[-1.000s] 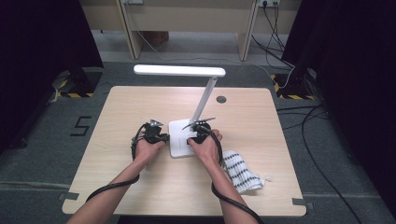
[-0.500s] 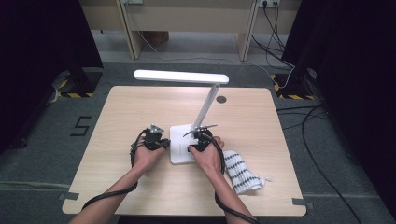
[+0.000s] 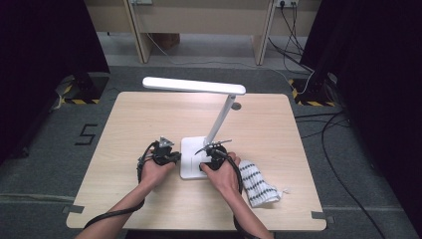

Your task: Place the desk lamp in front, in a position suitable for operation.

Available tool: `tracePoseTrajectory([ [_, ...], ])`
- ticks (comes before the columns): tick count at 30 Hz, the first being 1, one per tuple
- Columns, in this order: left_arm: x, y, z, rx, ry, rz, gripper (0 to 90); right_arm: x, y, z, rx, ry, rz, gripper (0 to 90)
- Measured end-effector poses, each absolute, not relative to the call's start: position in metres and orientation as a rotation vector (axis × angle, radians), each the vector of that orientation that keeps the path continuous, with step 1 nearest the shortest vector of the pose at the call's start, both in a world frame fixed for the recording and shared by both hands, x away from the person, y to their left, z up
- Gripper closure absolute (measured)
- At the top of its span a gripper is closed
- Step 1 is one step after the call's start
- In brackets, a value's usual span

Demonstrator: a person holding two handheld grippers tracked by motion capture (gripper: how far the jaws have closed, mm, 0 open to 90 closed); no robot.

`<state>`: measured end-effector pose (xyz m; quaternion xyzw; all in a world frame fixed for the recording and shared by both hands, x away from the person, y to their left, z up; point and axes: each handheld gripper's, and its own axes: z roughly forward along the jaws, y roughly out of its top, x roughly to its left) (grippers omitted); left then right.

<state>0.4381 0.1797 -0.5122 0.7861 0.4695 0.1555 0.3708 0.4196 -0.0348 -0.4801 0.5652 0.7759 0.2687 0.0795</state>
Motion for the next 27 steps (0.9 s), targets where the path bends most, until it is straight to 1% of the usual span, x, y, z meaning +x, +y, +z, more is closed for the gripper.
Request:
tracePoseTrajectory([
  [7,0.438,0.182,-0.512,2.019,1.209,0.398,81.5,0.414,-0.035,-0.480,1.665,2.354,0.825,40.4],
  [8,0.438,0.182,-0.512,2.020,1.211,0.402,81.6,0.413,-0.036,-0.479,1.673,2.364,0.835,41.7],
  [10,0.438,0.183,-0.512,2.018,1.217,0.405,82.1,0.412,-0.038,-0.476,1.662,2.389,0.830,53.8],
  [11,0.438,0.184,-0.512,2.015,1.217,0.400,82.1,0.412,-0.039,-0.475,1.650,2.416,0.837,55.7],
  [17,0.437,0.184,-0.512,2.019,1.211,0.401,82.1,0.409,-0.036,-0.475,1.596,2.445,0.832,56.5],
  [27,0.426,0.182,-0.512,2.019,1.191,0.378,82.4,0.411,-0.047,-0.474,1.567,2.482,0.848,59.3],
])
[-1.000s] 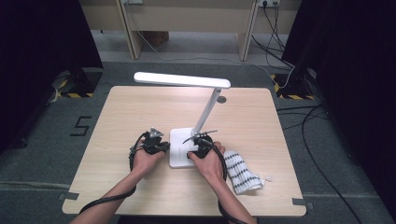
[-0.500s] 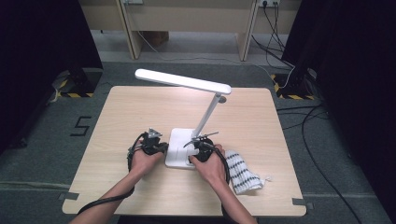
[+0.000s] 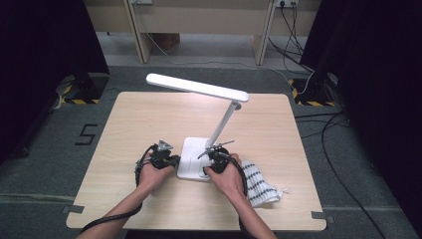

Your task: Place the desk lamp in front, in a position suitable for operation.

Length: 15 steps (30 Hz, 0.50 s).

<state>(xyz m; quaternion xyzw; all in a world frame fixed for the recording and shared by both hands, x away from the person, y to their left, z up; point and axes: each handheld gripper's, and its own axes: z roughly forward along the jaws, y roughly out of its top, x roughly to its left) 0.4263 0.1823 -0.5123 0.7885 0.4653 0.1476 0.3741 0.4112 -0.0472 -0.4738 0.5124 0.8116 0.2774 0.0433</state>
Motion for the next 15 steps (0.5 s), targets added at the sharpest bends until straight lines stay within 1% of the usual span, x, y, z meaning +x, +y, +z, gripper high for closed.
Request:
tracePoseTrajectory([
  [3,0.427,0.183,-0.512,2.018,1.189,0.373,80.2,0.411,-0.051,-0.474,1.564,2.472,0.871,59.4],
  [7,0.426,0.185,-0.512,2.000,1.193,0.375,76.9,0.410,-0.065,-0.461,1.540,2.431,0.881,60.8],
  [12,0.422,0.191,-0.504,1.960,1.194,0.409,63.7,0.407,-0.097,-0.446,1.493,2.410,0.804,58.9],
  [15,0.420,0.193,-0.500,1.960,1.192,0.419,57.3,0.405,-0.111,-0.443,1.489,2.400,0.775,57.5],
])
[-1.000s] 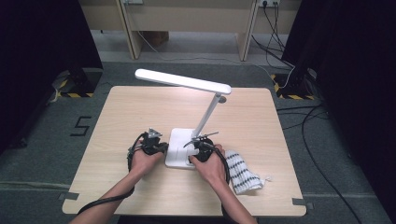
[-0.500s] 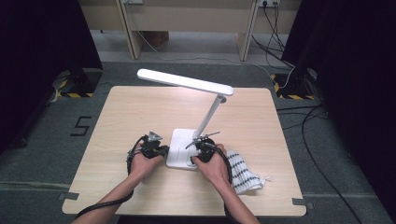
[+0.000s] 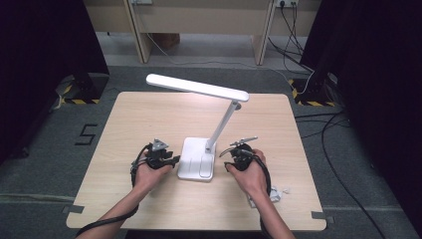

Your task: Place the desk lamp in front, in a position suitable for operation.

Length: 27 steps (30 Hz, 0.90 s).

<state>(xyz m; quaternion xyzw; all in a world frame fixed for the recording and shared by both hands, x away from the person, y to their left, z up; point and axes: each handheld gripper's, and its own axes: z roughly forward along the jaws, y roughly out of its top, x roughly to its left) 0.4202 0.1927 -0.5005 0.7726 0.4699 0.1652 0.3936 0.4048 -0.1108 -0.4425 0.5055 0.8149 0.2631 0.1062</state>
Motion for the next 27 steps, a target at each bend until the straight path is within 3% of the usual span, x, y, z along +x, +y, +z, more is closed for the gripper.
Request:
tracePoseTrajectory([
  [9,0.410,0.188,-0.492,1.973,1.154,0.427,43.6,0.390,-0.158,-0.439,1.509,2.349,0.718,50.8],
  [18,0.404,0.188,-0.487,1.969,1.130,0.411,41.8,0.380,-0.190,-0.447,1.555,2.351,0.655,42.9],
  [24,0.399,0.187,-0.485,1.972,1.118,0.403,41.4,0.375,-0.199,-0.462,1.585,2.419,0.592,43.5],
  [27,0.397,0.187,-0.484,1.973,1.109,0.400,41.3,0.374,-0.200,-0.466,1.613,2.440,0.585,48.0],
])
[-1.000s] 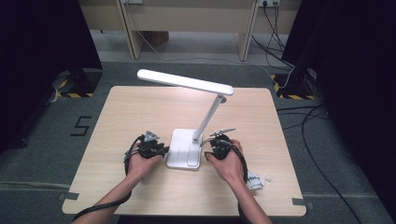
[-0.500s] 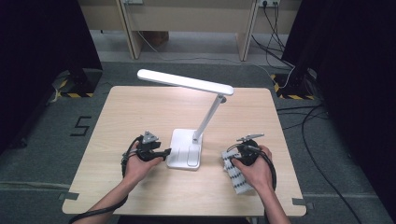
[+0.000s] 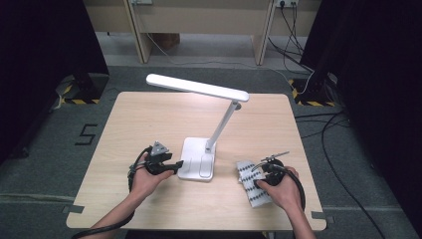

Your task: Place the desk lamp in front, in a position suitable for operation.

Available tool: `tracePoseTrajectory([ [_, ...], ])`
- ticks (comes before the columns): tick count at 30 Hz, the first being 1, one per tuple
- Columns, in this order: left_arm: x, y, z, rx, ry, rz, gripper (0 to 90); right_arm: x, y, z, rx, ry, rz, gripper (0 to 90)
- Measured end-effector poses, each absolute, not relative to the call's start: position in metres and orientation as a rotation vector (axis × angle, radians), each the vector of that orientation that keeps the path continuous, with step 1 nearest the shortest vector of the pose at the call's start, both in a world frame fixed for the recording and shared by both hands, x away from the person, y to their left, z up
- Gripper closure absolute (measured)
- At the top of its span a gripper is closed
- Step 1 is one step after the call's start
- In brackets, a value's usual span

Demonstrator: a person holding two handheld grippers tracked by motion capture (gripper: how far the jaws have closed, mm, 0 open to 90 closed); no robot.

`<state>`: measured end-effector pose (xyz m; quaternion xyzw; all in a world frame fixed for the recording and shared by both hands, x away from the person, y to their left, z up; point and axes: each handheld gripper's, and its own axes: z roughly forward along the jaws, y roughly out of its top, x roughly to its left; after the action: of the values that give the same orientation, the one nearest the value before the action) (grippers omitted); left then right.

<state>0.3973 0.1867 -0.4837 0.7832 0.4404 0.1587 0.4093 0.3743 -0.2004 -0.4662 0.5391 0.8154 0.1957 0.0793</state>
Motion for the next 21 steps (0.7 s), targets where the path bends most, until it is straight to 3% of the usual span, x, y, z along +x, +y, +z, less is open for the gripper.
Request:
tracePoseTrajectory([
  [13,0.390,0.183,-0.479,1.983,1.072,0.389,41.2,0.376,-0.195,-0.470,1.674,2.487,0.588,74.7],
  [21,0.385,0.175,-0.476,1.996,1.017,0.362,41.2,0.376,-0.179,-0.468,1.674,2.517,0.660,79.4],
])
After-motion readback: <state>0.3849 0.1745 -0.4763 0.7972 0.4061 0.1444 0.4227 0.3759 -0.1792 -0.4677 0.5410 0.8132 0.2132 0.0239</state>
